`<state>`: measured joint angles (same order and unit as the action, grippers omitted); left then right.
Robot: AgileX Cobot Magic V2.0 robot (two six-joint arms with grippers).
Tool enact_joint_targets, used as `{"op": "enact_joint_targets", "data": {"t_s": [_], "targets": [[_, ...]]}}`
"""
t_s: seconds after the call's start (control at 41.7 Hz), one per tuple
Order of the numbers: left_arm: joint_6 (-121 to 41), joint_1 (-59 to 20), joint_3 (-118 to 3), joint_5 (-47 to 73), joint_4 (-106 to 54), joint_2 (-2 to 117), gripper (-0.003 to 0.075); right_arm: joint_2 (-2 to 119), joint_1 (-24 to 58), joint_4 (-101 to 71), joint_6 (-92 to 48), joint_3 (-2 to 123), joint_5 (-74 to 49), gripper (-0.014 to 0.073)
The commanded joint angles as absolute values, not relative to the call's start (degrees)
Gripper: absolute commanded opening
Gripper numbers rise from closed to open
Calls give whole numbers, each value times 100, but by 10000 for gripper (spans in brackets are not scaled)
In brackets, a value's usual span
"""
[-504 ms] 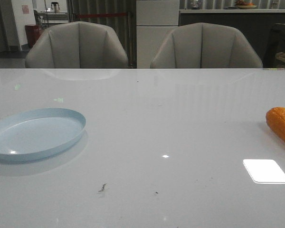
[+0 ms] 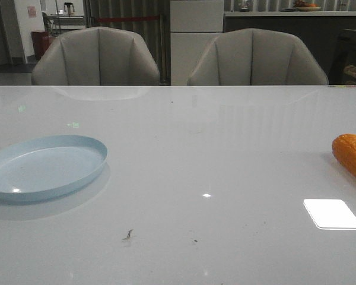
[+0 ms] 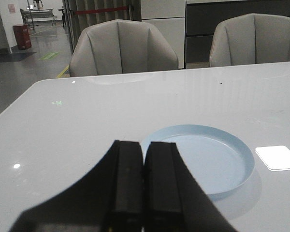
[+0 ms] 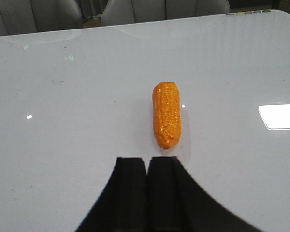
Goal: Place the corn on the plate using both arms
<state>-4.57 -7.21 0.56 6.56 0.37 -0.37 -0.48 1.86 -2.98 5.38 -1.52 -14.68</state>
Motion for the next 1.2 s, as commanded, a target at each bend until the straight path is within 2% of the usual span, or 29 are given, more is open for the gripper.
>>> {"op": "enact_joint_targets", "data": {"t_s": [0.0, 0.24, 0.456, 0.671, 0.839, 0.959, 1.175], "targets": [[-410, -718, 282, 189, 0, -71, 94, -197, 159, -313, 482, -42, -992, 65], [-410, -718, 282, 81, 0, -71, 94, -197, 159, -313, 482, -42, -946, 65], [-410, -718, 271, -532, 0, -71, 94, -197, 159, -313, 482, -37, -515, 65], [-410, -718, 245, -1847, 0, -71, 94, -197, 159, -313, 482, -37, 939, 65], [-410, -718, -80, -1919, 0, -71, 94, -197, 164, -313, 502, 31, 1943, 65], [-410, -718, -606, -1752, 0, -71, 94, -197, 164, -313, 507, 469, 1541, 65], [-410, -718, -1942, -202, 74, 180, 94, 190, 164, -313, 501, 2471, -753, 60]]}}
